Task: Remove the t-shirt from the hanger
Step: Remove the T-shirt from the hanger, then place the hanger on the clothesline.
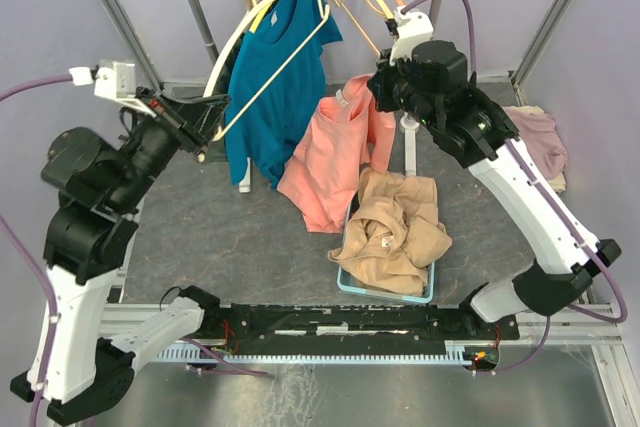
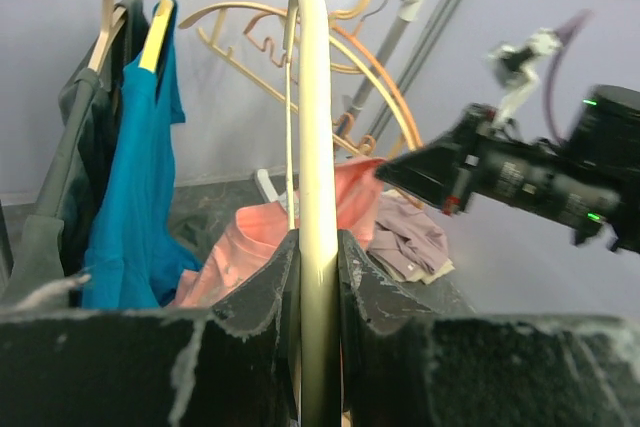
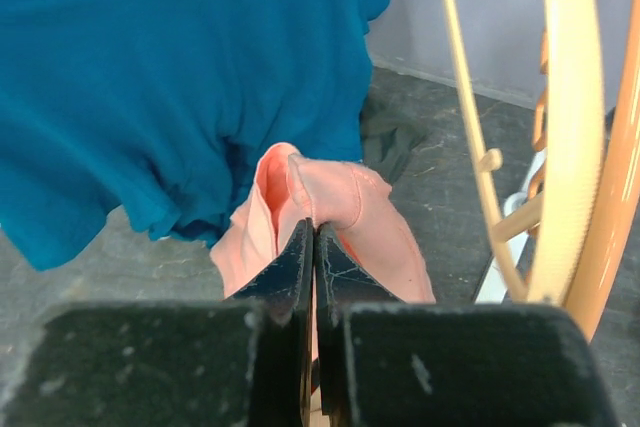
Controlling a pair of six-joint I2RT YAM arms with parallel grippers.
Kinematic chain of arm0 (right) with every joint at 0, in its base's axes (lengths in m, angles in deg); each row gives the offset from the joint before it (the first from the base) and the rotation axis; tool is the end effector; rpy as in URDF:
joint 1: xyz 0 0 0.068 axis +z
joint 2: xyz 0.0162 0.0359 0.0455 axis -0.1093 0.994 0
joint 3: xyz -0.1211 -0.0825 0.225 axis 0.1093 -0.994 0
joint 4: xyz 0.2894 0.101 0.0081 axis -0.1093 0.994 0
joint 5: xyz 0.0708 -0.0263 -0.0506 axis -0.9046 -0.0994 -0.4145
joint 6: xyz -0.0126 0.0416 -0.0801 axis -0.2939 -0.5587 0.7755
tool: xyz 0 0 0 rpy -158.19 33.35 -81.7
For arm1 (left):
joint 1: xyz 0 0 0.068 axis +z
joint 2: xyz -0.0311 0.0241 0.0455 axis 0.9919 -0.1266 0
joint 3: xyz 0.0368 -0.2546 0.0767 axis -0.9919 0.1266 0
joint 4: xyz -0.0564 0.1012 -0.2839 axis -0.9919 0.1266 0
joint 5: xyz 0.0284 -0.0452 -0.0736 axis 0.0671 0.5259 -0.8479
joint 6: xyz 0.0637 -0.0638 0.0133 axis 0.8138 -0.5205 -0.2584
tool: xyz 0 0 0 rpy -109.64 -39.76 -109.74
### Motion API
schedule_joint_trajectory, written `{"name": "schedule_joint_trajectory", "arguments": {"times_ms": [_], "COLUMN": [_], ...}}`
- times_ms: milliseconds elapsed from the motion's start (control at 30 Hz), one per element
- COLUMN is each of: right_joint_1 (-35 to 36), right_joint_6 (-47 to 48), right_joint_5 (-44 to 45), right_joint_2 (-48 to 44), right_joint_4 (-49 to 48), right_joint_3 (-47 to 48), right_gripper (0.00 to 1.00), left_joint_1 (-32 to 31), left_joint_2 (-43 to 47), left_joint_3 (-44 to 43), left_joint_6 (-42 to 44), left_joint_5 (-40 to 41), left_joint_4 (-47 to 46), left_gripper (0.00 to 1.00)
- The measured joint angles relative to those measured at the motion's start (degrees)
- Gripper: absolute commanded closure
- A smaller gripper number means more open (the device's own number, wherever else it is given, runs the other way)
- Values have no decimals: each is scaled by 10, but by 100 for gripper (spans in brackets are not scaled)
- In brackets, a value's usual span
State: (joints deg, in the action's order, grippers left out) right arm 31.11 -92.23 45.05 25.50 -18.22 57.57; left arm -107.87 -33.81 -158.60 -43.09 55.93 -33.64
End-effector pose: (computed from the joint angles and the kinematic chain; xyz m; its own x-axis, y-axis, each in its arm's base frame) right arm 0.3270 0.2259 0.4975 -0.3010 0.0625 -0.9516 -0.3496 0.9212 0.1711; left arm 0.1685 -0.0867 0.5819 -0.0457 -0.4118 -0.9101 0.5237 0.7660 -0.3729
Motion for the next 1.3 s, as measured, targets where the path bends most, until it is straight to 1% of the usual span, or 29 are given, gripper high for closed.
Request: {"name": "schedule_joint_trajectory", "arguments": {"times_ms": [200, 367, 500, 767, 1133, 1300], "right_joint_1": [1, 6, 10, 18, 20, 20], "right_joint_6": [9, 17, 17, 17, 17, 20], "right_joint_5": [-73, -116, -134, -144, -150, -148], "right_joint_2": [-65, -104, -118, -117, -116, -116], "right_joint_4": [-25, -34, -33, -22, -20, -20], "right_joint_3": [-44, -44, -42, -31, -25, -24], "right_gripper": [99, 99, 99, 99, 99, 99], "left_joint_1": [0, 0, 0, 0, -2, -15], "left_joint_2": [-42, -87, -110, -156, -209, -234], "left_joint_3": [29, 45, 60, 62, 38, 22], "left_joint_6": [0, 0, 0, 1, 14, 28], "left_joint_5": [49, 78, 87, 97, 108, 109], "left_joint_4": [-31, -66, -98, -156, -193, -203], "left_gripper": [97, 97, 97, 97, 97, 97]}}
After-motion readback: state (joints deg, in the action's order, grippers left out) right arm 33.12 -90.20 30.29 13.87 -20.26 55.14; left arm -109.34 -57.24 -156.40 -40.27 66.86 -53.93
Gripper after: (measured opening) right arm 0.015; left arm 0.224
